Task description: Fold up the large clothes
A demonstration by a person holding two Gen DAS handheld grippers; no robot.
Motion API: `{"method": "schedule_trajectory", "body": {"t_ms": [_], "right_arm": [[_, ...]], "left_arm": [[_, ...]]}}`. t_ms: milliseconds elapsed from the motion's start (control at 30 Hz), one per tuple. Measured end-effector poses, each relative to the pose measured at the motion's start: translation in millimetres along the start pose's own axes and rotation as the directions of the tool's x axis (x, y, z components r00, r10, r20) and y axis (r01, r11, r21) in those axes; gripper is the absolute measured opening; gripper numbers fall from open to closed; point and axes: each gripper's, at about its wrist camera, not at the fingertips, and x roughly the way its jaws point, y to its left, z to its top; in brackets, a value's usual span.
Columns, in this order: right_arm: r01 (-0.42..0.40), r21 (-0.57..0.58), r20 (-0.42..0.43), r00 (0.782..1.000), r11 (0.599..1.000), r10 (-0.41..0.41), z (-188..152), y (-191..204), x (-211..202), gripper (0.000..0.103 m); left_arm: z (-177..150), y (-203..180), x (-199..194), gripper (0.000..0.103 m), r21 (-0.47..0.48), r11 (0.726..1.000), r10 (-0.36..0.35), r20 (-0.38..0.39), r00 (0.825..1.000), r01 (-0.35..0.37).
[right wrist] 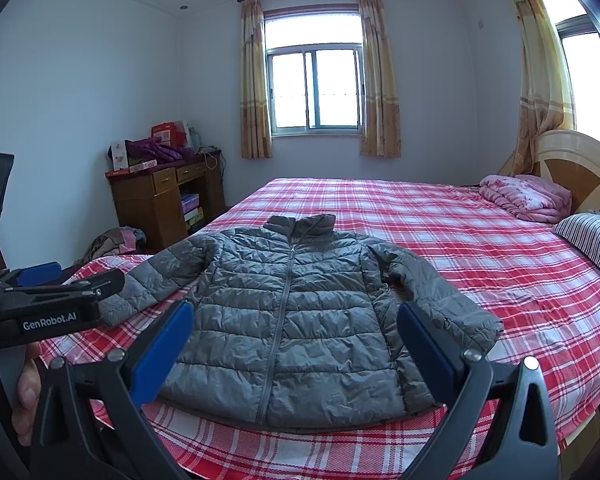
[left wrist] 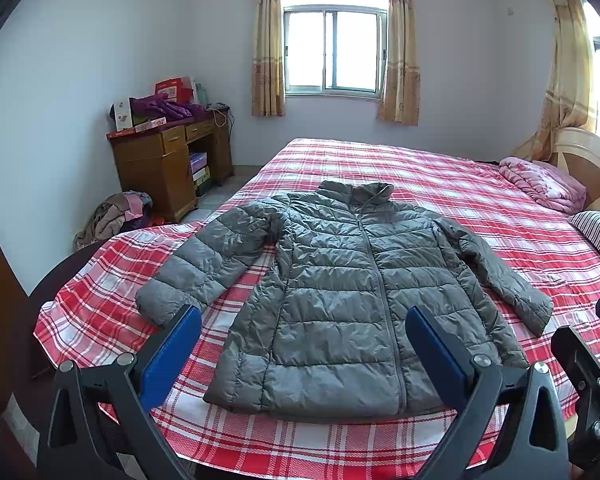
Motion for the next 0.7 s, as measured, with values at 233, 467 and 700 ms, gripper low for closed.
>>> {"method": "schedule_trajectory", "body": {"t_ms": [233, 467, 700], "right_arm": [[-0.002, 0.0, -0.002, 1.0, 1.0, 0.002, 0.0, 0.4, 0.1, 0.103], [-0.004, 0.001, -0.004, 1.0, 1.0, 0.004, -0.7, 0.7, -0.5, 0.103], [-0.007, 0.002, -0.007, 1.0, 1.0, 0.007, -0.9, -0.8, 1.1, 0.103]], "left_arm": [[0.8, 4.7, 0.9, 0.102, -0.003, 1.0, 0.003, 0.001, 1.0, -0.003], [0.6, 6.4, 1.3, 0.102, -0.002, 1.0, 0.005, 0.002, 1.0, -0.005], [0.0, 6.4, 2.5, 0.102, -0.003, 1.0, 0.007, 0.0, 1.0, -0.007]]}}
